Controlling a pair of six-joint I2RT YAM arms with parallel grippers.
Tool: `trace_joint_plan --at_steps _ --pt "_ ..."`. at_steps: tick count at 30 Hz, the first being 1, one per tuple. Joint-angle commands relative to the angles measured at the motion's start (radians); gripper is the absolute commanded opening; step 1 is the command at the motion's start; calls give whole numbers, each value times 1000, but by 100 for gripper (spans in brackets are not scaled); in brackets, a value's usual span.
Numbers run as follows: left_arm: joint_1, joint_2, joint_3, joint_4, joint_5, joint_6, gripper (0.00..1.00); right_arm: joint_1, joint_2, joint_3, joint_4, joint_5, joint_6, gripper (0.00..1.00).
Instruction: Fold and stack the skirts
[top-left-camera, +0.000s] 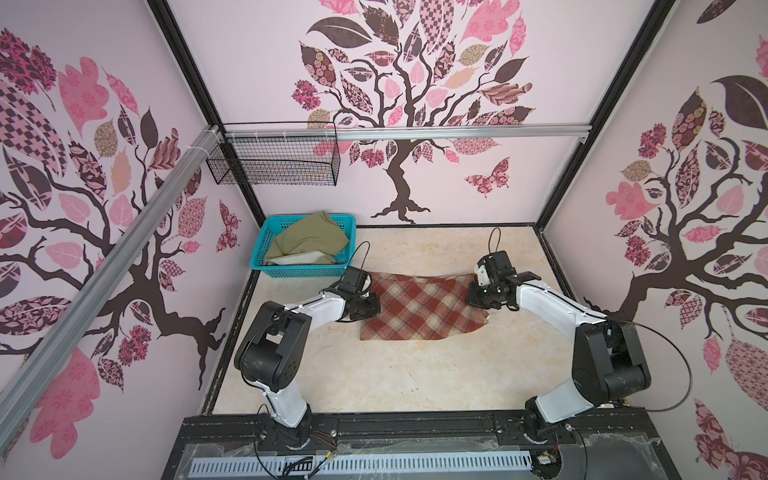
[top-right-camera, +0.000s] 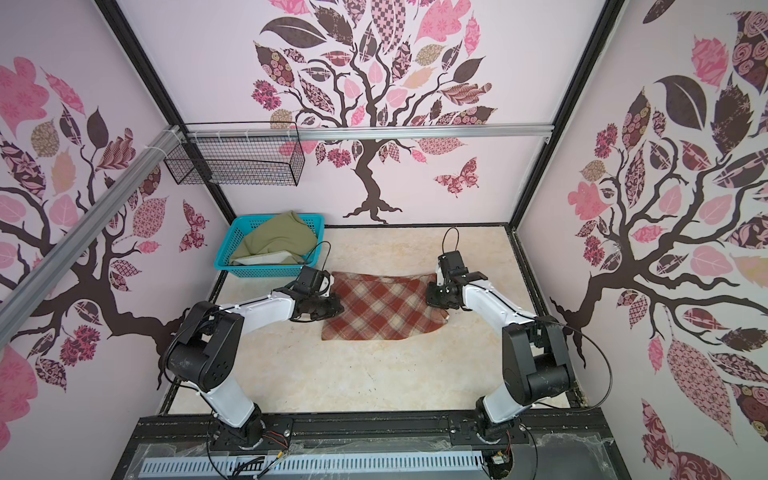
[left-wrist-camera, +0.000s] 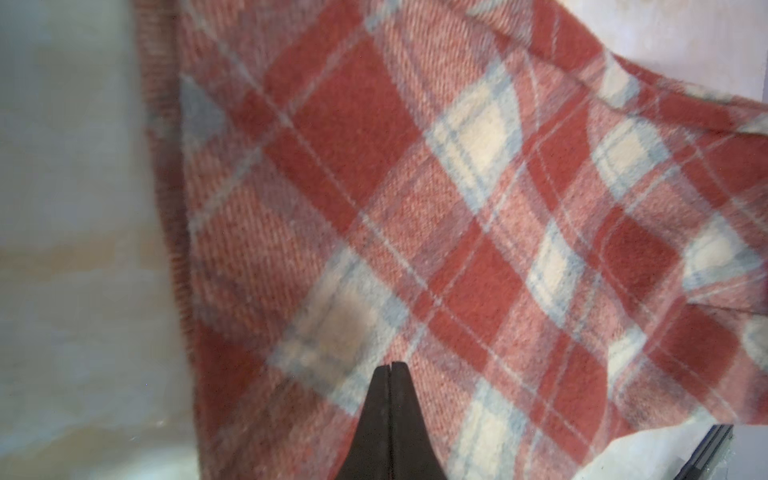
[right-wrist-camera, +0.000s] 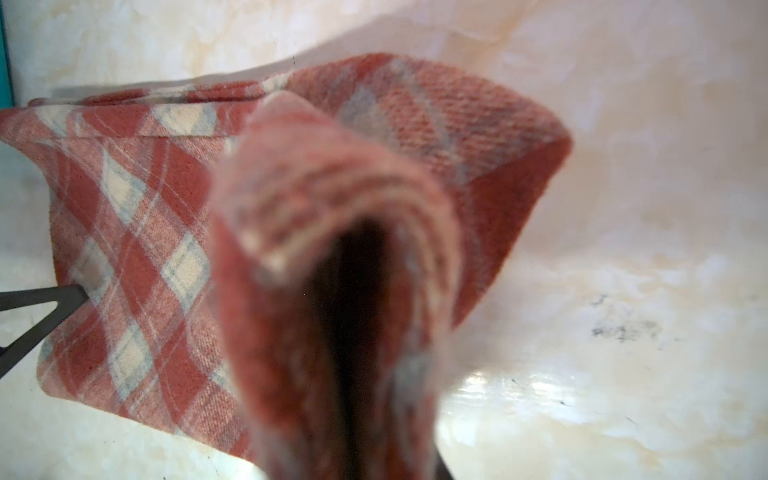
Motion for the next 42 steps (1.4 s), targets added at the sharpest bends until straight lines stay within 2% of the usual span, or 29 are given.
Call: trace_joint_plan --at_steps 1,4,11,19,28,36,42 --pt "-5 26 -23 77 19 -11 0 -7 39 71 -93 60 -41 0" --pt "-21 71 -22 115 38 -29 0 -6 82 135 -138 47 -56 0" --pt "-125 123 -8 117 27 -53 0 -6 149 228 -206 118 -72 0" --pt "-231 180 -24 149 66 -126 0 -4 149 284 -229 137 -68 0" --pt "-337 196 17 146 57 -168 0 38 121 301 -282 239 -87 0" --pt "-383 232 47 168 58 -192 0 116 108 295 -305 336 -83 0" --pt "-405 271 84 197 63 -225 0 132 69 264 -315 356 -68 0"
